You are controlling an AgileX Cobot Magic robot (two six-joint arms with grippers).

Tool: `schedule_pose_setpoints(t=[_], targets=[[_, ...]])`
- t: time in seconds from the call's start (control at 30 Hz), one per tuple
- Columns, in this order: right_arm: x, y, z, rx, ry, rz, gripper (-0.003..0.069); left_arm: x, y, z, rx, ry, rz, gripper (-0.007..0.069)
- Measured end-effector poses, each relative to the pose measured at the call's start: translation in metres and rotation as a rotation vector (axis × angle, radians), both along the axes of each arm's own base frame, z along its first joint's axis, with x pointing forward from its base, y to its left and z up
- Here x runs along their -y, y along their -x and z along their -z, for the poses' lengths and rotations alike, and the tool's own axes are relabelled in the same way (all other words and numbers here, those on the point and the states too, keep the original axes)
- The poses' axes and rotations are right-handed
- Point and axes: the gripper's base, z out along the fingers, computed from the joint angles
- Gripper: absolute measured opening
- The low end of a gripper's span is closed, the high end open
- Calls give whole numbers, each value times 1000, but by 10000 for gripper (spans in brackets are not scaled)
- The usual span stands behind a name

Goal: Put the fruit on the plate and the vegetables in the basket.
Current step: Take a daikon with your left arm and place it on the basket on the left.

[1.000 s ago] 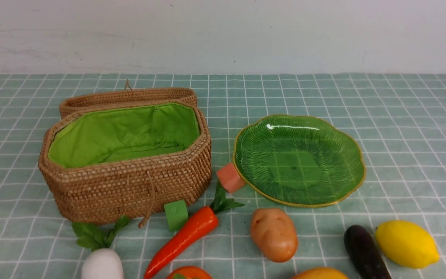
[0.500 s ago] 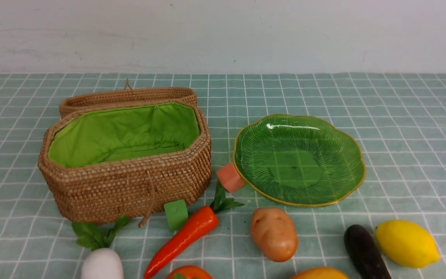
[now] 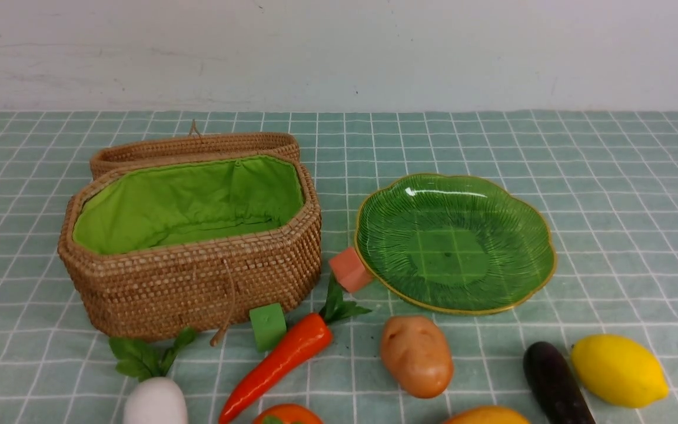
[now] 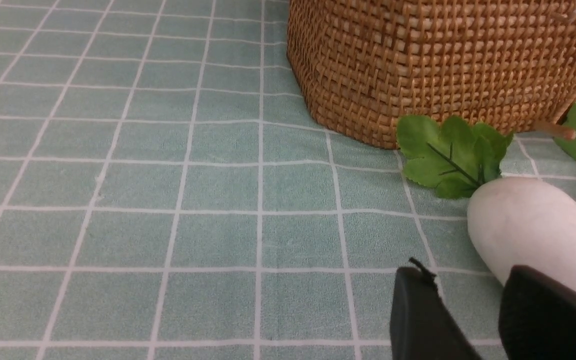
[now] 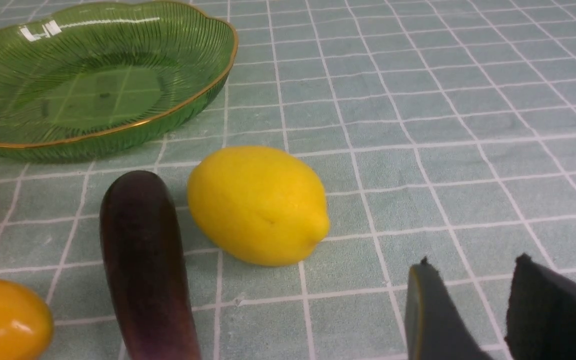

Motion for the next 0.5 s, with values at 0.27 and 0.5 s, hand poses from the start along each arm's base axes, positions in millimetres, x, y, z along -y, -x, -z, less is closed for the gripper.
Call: schedule_pose_setpoints(t=[0.27, 0.5], targets=[[0, 0, 0, 0, 0, 0, 240, 3, -4, -29, 308, 319, -19, 239], [0, 0, 0, 0, 0, 0, 240, 1, 3, -72, 524, 386, -5, 239]])
